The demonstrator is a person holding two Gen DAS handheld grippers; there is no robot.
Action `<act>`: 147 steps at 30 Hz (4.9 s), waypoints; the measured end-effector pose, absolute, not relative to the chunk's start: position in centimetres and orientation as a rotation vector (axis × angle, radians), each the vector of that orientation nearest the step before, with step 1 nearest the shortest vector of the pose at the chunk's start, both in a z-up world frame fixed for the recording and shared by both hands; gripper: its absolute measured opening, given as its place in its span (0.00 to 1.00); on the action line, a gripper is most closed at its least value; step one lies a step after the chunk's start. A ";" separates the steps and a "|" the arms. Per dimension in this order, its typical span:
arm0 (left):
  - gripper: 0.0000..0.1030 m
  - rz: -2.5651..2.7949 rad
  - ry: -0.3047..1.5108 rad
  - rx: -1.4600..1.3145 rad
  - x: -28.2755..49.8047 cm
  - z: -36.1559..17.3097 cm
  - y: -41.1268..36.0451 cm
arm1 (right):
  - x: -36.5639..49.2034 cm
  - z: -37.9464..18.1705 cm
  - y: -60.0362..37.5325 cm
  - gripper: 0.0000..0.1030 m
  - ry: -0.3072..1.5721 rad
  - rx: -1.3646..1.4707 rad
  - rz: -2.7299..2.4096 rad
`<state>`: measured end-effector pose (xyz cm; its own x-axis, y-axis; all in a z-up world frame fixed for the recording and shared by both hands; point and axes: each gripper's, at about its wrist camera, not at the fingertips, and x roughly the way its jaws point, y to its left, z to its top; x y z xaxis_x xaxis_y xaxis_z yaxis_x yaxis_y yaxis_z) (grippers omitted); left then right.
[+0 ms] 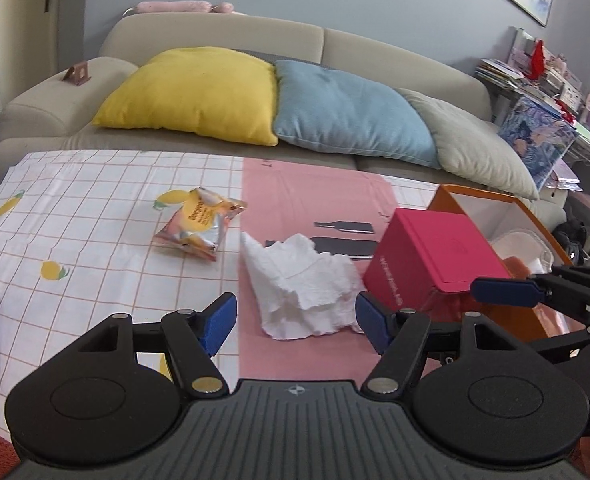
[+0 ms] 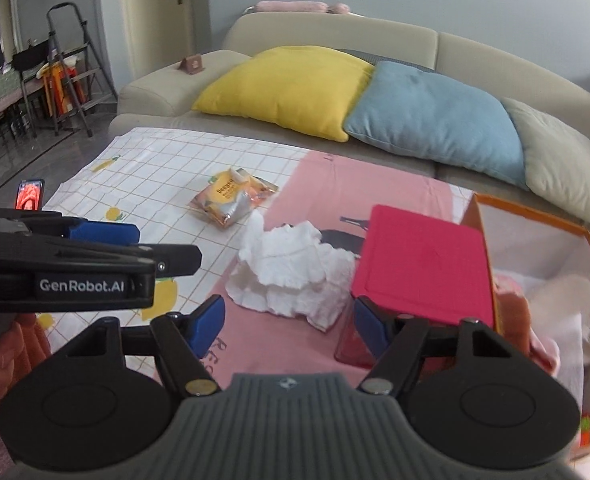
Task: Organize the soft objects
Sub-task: 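Move both tools back toward the white tissue and snack bag, then grasp the white tissue with the right tool while the left tool grasps the Deeyeo snack bag, then carry the snack bag and white tissue over the white box with both tools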
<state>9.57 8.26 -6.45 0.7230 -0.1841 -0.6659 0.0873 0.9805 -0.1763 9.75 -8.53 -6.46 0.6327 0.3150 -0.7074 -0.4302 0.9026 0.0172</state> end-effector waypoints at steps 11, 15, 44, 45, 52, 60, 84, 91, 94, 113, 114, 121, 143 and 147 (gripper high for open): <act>0.75 -0.045 0.820 -0.138 11.9 -8.5 11.5 | 14.9 -10.5 -3.0 0.68 0.817 -0.309 0.518; 0.75 -0.018 0.847 -0.146 13.0 -9.4 12.7 | 17.1 -12.6 -0.9 0.73 0.857 -0.369 0.520; 0.75 -0.016 0.928 -0.149 17.4 -13.3 14.8 | 25.8 -19.1 0.5 0.39 1.101 -0.270 0.382; 0.75 -0.017 0.925 -0.144 17.5 -13.3 14.7 | 25.9 -19.0 0.5 0.29 1.094 -0.278 0.378; 0.77 -0.053 0.861 -0.099 18.9 -12.9 14.6 | 26.5 -17.7 -0.3 0.09 1.054 -0.199 0.369; 0.91 -0.054 0.744 -0.015 23.3 -13.2 14.7 | 29.4 -17.4 -1.2 0.09 1.069 -0.039 0.283; 0.72 -0.045 0.898 0.159 28.5 -18.2 12.3 | 30.2 -19.2 0.2 0.15 1.117 -0.102 0.326; 0.59 -0.012 0.940 -0.008 26.2 -16.9 13.1 | 30.1 -17.7 -0.5 0.13 1.126 -0.018 0.334; 0.57 0.019 0.957 -0.125 24.3 -16.2 14.0 | 29.1 -16.7 -0.5 0.13 1.116 0.002 0.347; 0.56 -0.086 0.789 -0.297 12.3 -6.2 10.1 | 17.7 -6.0 -8.9 0.12 0.903 0.244 0.443; 0.56 -0.099 0.777 -0.285 11.9 -5.6 9.5 | 17.1 -5.5 -9.8 0.12 0.892 0.255 0.431; 0.56 -0.204 0.719 -0.236 10.5 -2.6 5.1 | 13.9 -3.6 -16.1 0.12 0.830 0.320 0.334; 0.56 -0.581 0.666 -0.062 12.9 1.1 -12.1 | 10.5 -1.9 -32.5 0.12 0.723 0.308 0.031; 0.56 -0.615 0.697 -0.035 14.2 0.3 -14.6 | 11.4 -2.4 -34.3 0.12 0.736 0.285 0.007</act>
<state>14.22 -14.59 0.34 0.5985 -0.5412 -0.5907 0.5187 0.8237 -0.2291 11.42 -34.29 -2.44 0.7430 0.1059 -0.6608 0.0932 0.9614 0.2589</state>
